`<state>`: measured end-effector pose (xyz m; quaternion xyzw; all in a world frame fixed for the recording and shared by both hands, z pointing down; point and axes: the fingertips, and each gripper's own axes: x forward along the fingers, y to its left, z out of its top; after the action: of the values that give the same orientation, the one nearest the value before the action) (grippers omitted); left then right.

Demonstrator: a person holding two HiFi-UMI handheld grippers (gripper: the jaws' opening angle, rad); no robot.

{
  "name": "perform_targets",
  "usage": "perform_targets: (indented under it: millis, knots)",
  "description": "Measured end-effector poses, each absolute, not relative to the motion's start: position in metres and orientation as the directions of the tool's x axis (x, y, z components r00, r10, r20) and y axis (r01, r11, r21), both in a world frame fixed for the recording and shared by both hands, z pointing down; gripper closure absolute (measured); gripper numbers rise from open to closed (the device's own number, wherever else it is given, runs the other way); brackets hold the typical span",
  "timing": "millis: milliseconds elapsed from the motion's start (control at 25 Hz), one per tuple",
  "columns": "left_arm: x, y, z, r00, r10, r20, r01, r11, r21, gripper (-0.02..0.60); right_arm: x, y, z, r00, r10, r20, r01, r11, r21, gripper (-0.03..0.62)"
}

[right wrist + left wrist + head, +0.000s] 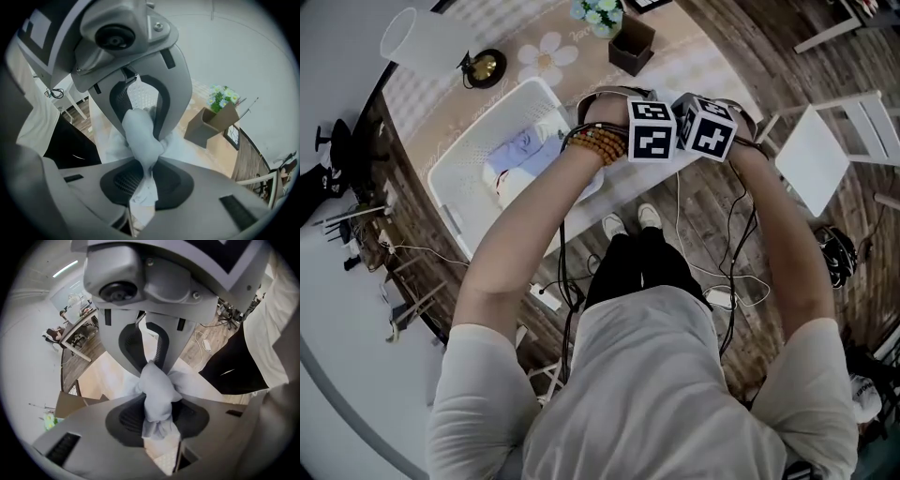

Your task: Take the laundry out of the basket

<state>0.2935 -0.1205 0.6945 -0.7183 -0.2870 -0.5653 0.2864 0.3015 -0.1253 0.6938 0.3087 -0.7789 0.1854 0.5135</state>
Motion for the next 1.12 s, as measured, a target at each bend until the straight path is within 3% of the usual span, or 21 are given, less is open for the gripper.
perform_targets:
  millis: [200,360,760,920,1120]
  knots:
    - [0.300,-0.120,0.712,0.161,0.091,0.983,0.739,-0.671,-0.059,0.381,0.308,-0.122,0.707,-0.297,-0.308,0.904,-0.703,0.711,0.012,0.490]
    - [0.300,-0.124,0.711,0.162,0.075,0.984,0.742,-0.667,-0.072,0.331,0.312,-0.126,0.701,-0.306,-0.309,0.901,-0.706,0.708,0.003,0.382]
    - [0.317,-0.144,0.626,0.301,0.027,0.953,0.663,-0.724,-0.189,0.332,0.321,-0.139,0.629,-0.283,-0.357,0.890,-0.691,0.720,0.068,0.379]
    - [0.310,-0.145,0.580,0.431,0.032,0.902,0.559,-0.794,-0.239,0.373,0.310,-0.145,0.591,-0.311,-0.429,0.848,-0.712,0.696,0.091,0.382]
    - [0.272,-0.140,0.534,0.581,0.036,0.813,0.395,-0.886,-0.244,0.397,0.283,-0.152,0.538,-0.389,-0.566,0.727,-0.769,0.633,0.081,0.435]
